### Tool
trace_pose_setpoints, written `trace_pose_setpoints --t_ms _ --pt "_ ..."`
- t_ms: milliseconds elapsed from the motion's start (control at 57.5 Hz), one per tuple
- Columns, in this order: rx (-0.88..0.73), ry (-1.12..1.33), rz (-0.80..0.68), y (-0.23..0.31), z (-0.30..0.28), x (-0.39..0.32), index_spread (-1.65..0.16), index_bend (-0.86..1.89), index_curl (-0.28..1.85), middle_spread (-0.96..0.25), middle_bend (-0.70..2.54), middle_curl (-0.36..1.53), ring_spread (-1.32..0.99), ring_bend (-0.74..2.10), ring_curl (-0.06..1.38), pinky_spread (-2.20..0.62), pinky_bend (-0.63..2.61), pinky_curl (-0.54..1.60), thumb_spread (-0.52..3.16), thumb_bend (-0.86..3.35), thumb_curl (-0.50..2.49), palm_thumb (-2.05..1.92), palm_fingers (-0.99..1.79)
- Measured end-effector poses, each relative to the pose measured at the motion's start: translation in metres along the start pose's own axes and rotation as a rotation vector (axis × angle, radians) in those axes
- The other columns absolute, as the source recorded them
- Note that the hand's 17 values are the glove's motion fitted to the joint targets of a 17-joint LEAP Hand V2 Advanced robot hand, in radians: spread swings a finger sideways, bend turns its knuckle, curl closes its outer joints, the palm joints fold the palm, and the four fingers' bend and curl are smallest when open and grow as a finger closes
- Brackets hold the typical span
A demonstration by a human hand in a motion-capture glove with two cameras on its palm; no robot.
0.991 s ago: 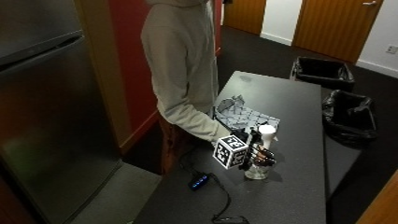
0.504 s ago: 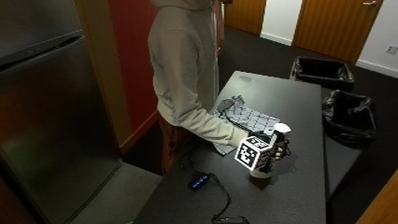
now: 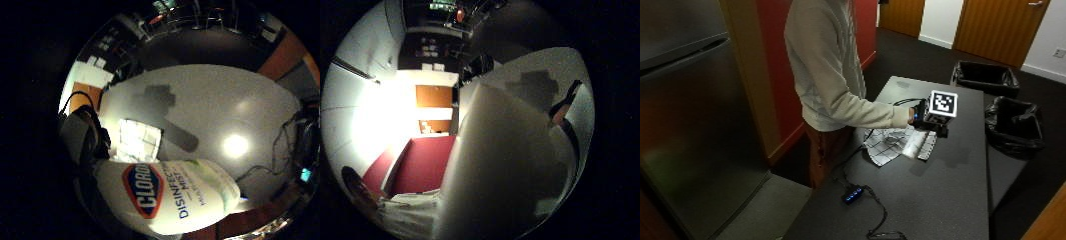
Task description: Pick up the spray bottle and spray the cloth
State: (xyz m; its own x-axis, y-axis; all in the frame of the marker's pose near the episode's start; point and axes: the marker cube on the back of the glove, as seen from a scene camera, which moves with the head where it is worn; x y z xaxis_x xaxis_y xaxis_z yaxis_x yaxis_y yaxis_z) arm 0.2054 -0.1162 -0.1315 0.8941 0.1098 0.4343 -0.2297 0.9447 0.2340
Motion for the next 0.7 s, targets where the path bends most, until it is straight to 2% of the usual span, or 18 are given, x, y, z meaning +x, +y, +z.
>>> trace_pose_setpoints --t_ms 209,400,696 --pt "-0.243 0.364 -0.102 0.031 0.002 -0.07 -0.2 0.39 0.52 -0.15 0.56 0.5 -0.19 0.66 0.47 -0.25 0.33 0.39 0.08 -0.03 0.71 0.99 1.39" --pt "-0.37 0.676 -0.101 0.055 0.038 -0.108 -0.2 0.39 0.53 -0.15 0.57 0.5 -0.19 0.66 0.47 -0.25 0.34 0.39 0.07 -0.03 0.73 0.99 1.39" --pt "-0.448 0.792 -0.01 0.079 0.11 -0.111 -0.2 0.39 0.53 -0.15 0.57 0.5 -0.19 0.66 0.46 -0.26 0.35 0.39 0.08 -0.04 0.74 0.98 1.39"
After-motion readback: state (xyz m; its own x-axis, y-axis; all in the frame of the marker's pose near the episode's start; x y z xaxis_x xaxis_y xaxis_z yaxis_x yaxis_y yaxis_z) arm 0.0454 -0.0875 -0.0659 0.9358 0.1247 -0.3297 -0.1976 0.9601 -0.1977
